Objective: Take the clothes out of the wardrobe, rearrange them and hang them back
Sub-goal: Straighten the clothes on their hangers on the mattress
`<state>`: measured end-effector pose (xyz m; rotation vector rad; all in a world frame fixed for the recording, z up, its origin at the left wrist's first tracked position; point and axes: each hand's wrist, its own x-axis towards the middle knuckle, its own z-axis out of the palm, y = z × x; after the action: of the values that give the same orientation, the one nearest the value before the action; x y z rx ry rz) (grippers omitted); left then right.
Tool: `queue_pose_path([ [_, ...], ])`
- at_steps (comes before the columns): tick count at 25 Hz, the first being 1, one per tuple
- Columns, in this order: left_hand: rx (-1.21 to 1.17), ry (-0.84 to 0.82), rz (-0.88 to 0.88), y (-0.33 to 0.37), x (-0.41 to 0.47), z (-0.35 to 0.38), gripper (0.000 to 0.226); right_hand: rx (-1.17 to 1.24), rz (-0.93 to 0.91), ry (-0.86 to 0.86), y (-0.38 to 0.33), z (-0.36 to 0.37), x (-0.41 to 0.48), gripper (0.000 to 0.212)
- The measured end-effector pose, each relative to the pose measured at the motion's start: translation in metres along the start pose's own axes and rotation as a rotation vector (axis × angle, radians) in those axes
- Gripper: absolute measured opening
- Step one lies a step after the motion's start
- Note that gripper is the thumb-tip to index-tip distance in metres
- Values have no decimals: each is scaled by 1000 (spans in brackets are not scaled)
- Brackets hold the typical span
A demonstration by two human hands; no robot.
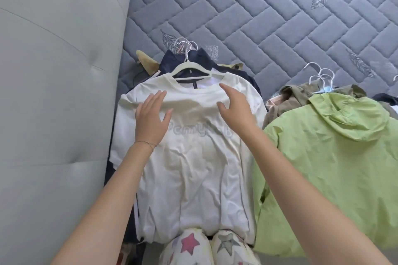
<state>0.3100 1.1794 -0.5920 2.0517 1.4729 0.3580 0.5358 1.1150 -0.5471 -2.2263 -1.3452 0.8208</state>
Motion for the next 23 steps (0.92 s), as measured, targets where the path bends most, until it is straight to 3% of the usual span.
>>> queue_pose_path([
  [9,234,12,21,-53,105,70,57,-189,-96,16,56,64,124,57],
  [14,354,164,46,-62,123,81,46,-306,-83,38,68,84,148,52],
  [17,282,178,31,-60,111,73,40,-282,-74,123,67,79,141,40],
  [23,81,78,18,-32,50,22,26,-137,-42,42,41,31,90,29],
])
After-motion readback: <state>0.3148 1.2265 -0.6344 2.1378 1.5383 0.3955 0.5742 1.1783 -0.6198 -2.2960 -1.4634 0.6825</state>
